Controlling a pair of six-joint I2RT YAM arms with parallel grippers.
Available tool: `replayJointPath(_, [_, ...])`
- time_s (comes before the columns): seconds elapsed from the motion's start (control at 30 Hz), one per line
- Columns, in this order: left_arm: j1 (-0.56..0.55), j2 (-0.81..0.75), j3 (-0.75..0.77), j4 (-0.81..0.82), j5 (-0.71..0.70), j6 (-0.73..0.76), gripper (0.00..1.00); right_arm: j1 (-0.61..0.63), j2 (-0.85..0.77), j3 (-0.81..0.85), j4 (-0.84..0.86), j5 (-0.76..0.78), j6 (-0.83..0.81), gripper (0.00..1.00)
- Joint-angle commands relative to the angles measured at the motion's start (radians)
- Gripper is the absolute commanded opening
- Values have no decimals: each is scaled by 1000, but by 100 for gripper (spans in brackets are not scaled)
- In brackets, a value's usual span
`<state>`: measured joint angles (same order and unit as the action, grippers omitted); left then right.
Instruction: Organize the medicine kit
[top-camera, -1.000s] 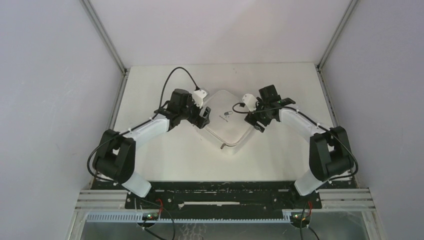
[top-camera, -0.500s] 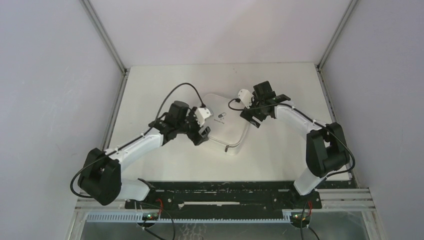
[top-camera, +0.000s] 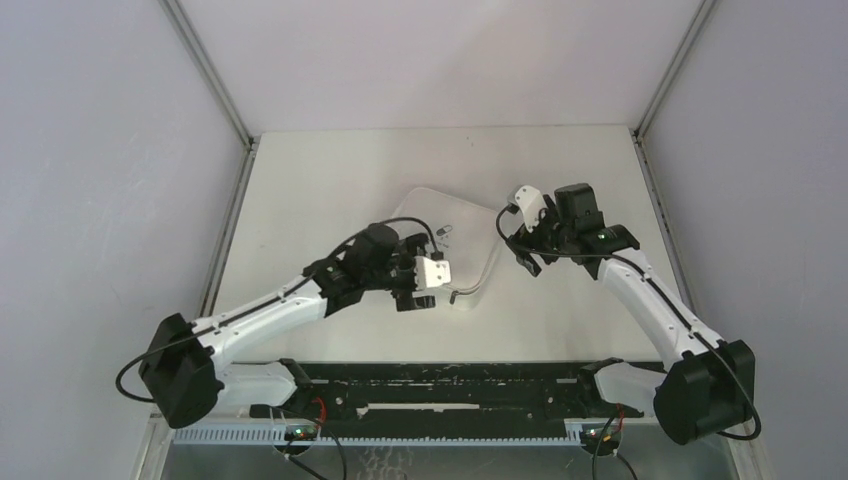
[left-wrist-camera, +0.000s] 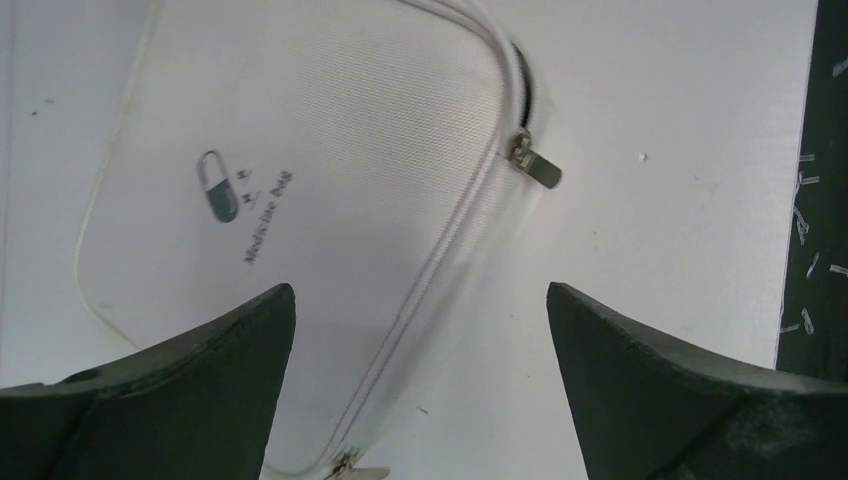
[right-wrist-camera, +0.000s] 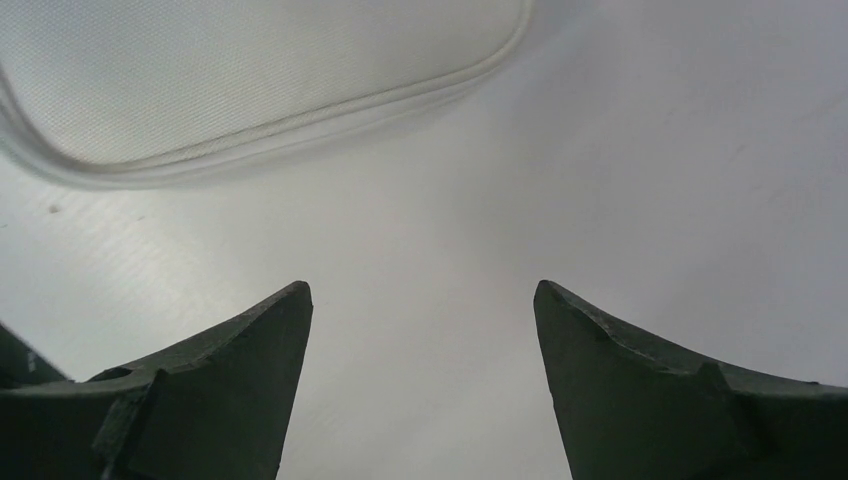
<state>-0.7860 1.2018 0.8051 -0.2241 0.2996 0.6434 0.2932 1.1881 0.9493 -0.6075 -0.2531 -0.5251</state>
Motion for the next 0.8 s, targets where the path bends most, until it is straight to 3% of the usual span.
replayJointPath(0.0, [-52, 77, 52, -86, -77, 230, 96, -6, -49, -21, -16, -77, 53, 81])
replayJointPath(0.27, [-100, 156, 50, -20, -192, 295, 79, -61, -63, -49, -17, -116, 53, 80])
replayJointPath(0.77, [-101, 215, -59, 206, -263, 125, 21, -65, -69, -42, -10, -138, 59, 77])
